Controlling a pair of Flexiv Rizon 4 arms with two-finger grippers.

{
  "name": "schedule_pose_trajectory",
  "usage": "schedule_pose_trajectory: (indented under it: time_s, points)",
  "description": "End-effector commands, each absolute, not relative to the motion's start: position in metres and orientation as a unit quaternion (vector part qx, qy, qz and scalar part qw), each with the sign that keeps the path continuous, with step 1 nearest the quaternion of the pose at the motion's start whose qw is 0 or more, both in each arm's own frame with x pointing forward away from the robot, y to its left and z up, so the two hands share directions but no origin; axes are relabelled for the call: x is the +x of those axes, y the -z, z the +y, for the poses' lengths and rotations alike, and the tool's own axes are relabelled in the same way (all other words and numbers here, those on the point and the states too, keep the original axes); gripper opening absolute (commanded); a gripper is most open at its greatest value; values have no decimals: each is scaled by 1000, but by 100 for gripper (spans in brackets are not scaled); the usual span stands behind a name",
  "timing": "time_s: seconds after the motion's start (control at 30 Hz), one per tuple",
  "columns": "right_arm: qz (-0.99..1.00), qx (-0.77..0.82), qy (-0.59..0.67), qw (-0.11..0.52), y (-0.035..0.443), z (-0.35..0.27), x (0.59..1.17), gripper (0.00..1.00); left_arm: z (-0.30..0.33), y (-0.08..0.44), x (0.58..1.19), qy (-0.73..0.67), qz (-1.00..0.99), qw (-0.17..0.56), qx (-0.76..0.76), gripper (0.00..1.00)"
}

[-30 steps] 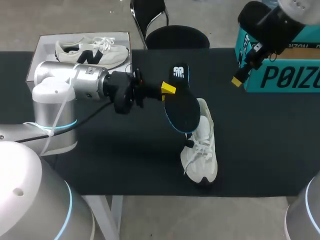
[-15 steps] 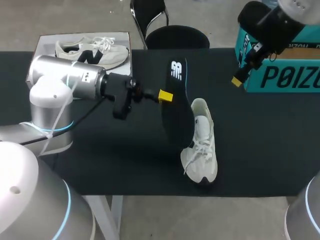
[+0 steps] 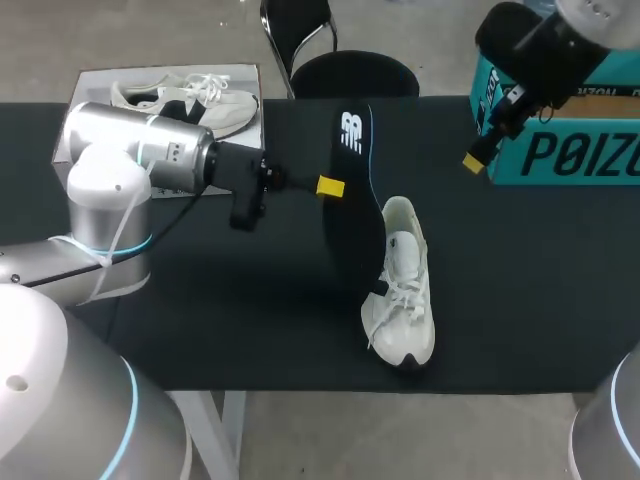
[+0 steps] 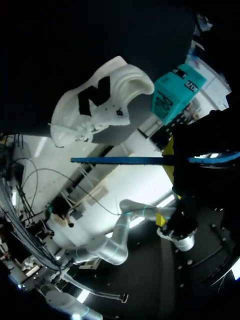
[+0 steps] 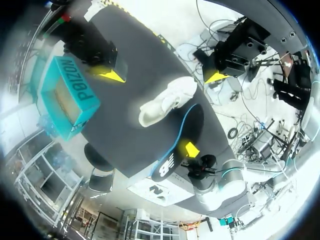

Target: Take the shoe out of the shoebox, open the shoe tongue, remove and reinsert the insole, then place the shoe into the shoebox

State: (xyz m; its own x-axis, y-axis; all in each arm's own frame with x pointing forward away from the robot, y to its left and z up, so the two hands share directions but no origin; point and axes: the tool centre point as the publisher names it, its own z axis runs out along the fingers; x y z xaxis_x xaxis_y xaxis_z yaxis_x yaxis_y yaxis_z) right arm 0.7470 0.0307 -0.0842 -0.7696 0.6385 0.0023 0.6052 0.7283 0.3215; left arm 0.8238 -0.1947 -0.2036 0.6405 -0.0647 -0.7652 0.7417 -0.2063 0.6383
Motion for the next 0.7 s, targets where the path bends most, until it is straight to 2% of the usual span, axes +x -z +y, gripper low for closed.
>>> schedule_pose_trajectory:
  time_s: [0.03, 0.4, 0.7]
  points:
    - [928, 335, -153, 53, 85, 31, 748, 100, -206, 218, 843, 409, 285, 578, 646, 0]
    - [928, 335, -153, 53, 85, 31, 748, 100, -216, 219, 862, 398, 284, 579, 652, 0]
    - [928, 335, -153, 53, 85, 31, 748, 100, -218, 200, 891, 387, 282, 577, 662, 0]
